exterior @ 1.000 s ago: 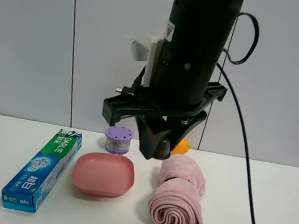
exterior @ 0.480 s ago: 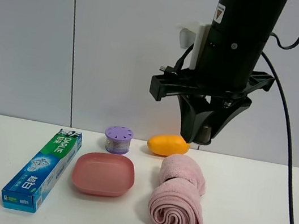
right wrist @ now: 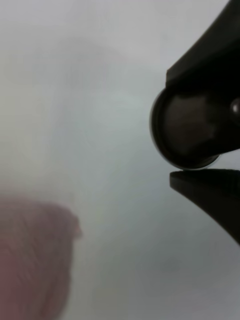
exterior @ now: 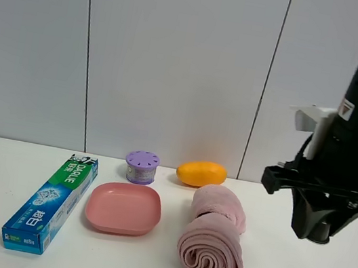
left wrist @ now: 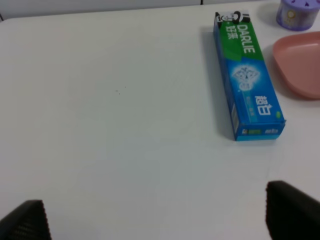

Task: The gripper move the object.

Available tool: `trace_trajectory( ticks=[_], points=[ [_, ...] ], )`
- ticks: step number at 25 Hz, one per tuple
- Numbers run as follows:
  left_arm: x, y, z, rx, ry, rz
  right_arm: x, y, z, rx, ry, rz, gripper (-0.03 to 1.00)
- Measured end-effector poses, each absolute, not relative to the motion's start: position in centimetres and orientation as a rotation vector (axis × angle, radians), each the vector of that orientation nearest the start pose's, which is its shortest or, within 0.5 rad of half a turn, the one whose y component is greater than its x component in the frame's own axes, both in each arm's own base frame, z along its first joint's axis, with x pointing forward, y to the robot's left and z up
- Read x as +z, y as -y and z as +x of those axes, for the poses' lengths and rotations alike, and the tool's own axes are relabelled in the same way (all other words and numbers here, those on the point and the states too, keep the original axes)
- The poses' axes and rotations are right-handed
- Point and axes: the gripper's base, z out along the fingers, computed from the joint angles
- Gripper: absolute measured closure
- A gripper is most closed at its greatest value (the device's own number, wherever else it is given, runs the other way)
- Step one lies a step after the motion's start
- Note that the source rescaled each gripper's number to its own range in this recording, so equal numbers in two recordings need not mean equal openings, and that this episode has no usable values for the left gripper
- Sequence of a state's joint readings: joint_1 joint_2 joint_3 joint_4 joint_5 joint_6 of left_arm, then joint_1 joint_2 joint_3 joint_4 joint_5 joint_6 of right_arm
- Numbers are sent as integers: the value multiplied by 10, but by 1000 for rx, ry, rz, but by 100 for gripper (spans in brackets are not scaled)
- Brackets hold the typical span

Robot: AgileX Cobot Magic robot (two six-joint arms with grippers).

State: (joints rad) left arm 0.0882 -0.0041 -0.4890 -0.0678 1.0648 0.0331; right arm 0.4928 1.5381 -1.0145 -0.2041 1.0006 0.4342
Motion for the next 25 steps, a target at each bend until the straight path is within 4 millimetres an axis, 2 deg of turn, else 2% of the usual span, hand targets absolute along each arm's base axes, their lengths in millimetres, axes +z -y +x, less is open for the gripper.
trace_trajectory(
  ticks=[4,8,11,16,20,25],
  points=[
    [274,6,-4,-6,-2053,-54,213,-95,264,-140,-2880,-142,97],
    [274,6,-4,-6,-2053,-54,201,-88,277,-135,-2841,-73,97],
    [274,6,-4,-6,-2053,-54,183,-83,288,-162,-2870,-34,97],
    [274,6,-4,-6,-2053,-54,160,-87,310,-189,-2920,-2,97],
    [274,6,-4,-6,-2053,-54,154,-93,328,-184,-2913,-3,97],
    [274,6,-4,-6,-2053,-54,137,-97,336,-173,-2918,-7,97]
  ],
)
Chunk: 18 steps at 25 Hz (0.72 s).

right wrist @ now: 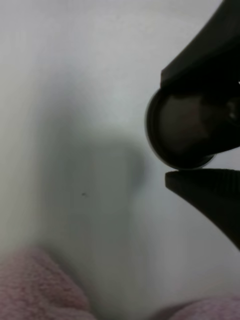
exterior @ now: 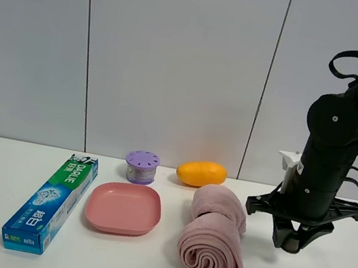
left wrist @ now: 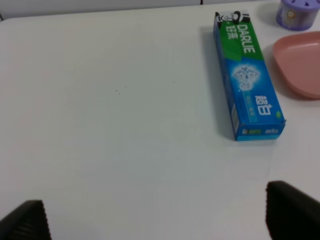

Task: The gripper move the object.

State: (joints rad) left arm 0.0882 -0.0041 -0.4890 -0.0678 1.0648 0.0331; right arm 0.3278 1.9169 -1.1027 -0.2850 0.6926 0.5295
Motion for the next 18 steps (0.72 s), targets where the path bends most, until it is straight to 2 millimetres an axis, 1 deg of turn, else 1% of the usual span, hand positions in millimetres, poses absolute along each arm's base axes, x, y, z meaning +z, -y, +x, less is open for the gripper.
trace_trajectory(
  ticks=[2,6,12,18],
  points=[
    [274,6,-4,-6,-2053,-54,131,-99,338,-146,-2911,-3,97],
    [274,6,-4,-6,-2053,-54,125,-102,342,-102,-2889,7,97],
    [274,6,-4,-6,-2053,-54,109,-103,343,-108,-2917,2,97],
    [274,6,-4,-6,-2053,-54,108,-105,345,-87,-2896,9,97]
  ],
)
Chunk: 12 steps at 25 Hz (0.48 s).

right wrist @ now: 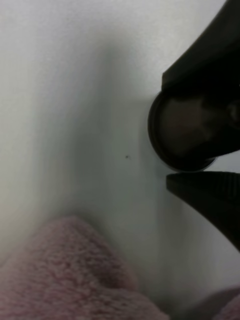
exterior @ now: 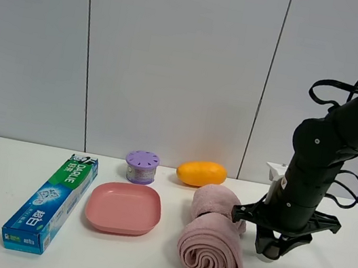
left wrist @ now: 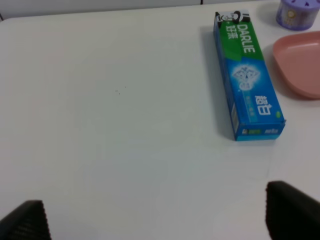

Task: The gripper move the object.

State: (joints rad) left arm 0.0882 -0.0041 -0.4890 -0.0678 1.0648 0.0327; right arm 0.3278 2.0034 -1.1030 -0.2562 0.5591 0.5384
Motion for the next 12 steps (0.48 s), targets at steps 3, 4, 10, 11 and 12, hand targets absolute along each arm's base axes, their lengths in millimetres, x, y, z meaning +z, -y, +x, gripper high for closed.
trace_trajectory(
  ticks=[3,4,10,11,12],
  points=[
    [274,6,-4,-6,-2053,-54,108,-105,345,-87,-2895,9,97],
    [274,6,-4,-6,-2053,-54,108,-105,345,-87,-2895,9,97],
    [274,6,-4,-6,-2053,-54,108,-104,346,-103,-2890,-14,96],
    [274,6,-4,-6,-2053,-54,108,-103,346,-107,-2888,-21,94],
    [274,6,-4,-6,-2053,-54,108,-103,346,-111,-2887,-26,92]
  ],
)
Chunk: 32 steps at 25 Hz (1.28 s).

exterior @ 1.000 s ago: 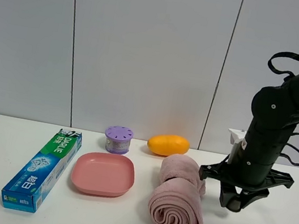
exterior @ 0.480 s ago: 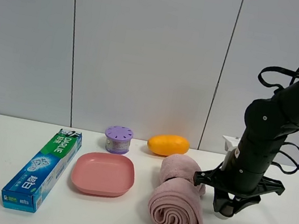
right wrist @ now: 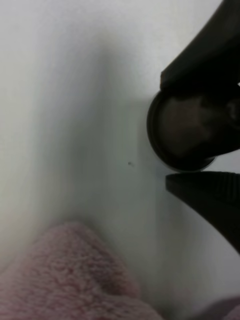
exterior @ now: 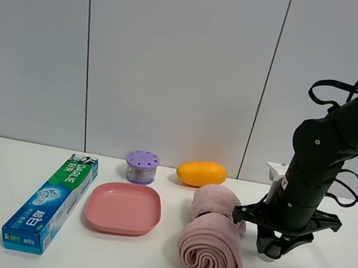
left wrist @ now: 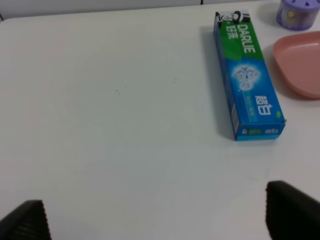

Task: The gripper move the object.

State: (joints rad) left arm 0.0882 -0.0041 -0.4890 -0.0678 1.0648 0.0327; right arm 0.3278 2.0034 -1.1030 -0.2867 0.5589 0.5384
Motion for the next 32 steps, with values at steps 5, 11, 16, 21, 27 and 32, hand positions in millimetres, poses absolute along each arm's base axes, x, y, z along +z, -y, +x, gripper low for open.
trace_trajectory(
  ticks=[5,11,16,21,27,32],
  points=[
    [274,6,-4,-6,-2053,-54,108,-103,347,-111,-2878,-40,79],
    [274,6,-4,-6,-2053,-54,109,-104,349,-97,-2861,-55,50],
    [274,6,-4,-6,-2053,-54,124,-103,345,-100,-2864,-56,45],
    [274,6,-4,-6,-2053,-54,192,-96,330,-115,-2770,-202,12],
    [274,6,-4,-6,-2053,-54,291,-78,282,-94,-2591,-239,0],
    [274,6,-4,-6,-2053,-54,356,-63,225,25,-2426,-183,0]
  ],
)
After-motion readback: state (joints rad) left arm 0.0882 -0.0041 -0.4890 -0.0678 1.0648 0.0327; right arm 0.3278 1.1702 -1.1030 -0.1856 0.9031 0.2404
